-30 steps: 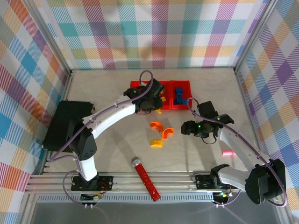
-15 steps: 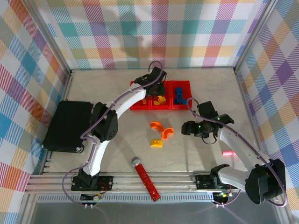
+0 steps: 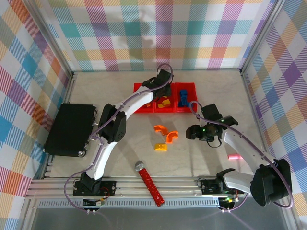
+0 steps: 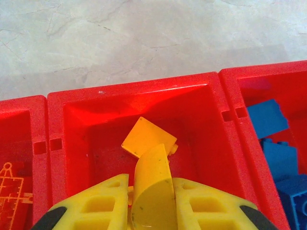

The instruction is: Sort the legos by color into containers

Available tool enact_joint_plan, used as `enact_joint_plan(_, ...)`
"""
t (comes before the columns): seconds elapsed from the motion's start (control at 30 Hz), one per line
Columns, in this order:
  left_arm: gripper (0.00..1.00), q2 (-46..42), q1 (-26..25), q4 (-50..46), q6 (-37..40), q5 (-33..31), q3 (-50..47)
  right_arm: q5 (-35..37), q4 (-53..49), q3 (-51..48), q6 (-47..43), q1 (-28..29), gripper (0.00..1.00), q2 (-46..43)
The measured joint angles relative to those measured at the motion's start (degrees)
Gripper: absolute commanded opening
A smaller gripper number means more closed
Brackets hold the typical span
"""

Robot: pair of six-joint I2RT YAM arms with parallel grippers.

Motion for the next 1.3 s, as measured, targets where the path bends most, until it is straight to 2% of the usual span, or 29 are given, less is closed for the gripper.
enact_joint_plan(0.13,0.23,0.26,0.11,0.02,1.18,-0.94,0.00,-0.04,0.02,0.00,-0.20,0.00,0.68,0.98)
enact_joint_plan(0.43,0.52,0.26,0.22,0.13,4.11,-2.58,0.17,-0.04,-0.07,0.00,-0.20,0.00,0.68,0.11)
enact_joint_plan(0.7,0.67,0.24,0.22,0.15,5.44,0.81,0.26,-0.07,-1.42,0.00,-0.15,0.00,0.69,-3.89)
enact_joint_plan(0.87,1.00,-4.33,0.22,1.20,7.87,5.70,-3.52,-0.04,-3.19,0.24,0.07,0.00,0.70,-7.41)
enact_joint_plan(1.07,1.00,-22.18,0.20,5.20,11.91,13.14,-16.87,-0.04,-4.81,0.66,0.96,0.00,0.72,-11.89)
enact_joint_plan(1.3,1.00,-39.45,-0.48,3.02,21.03,24.41,-28.09,0.24,-6.27,0.74,2.27,0.00,0.73,-15.10)
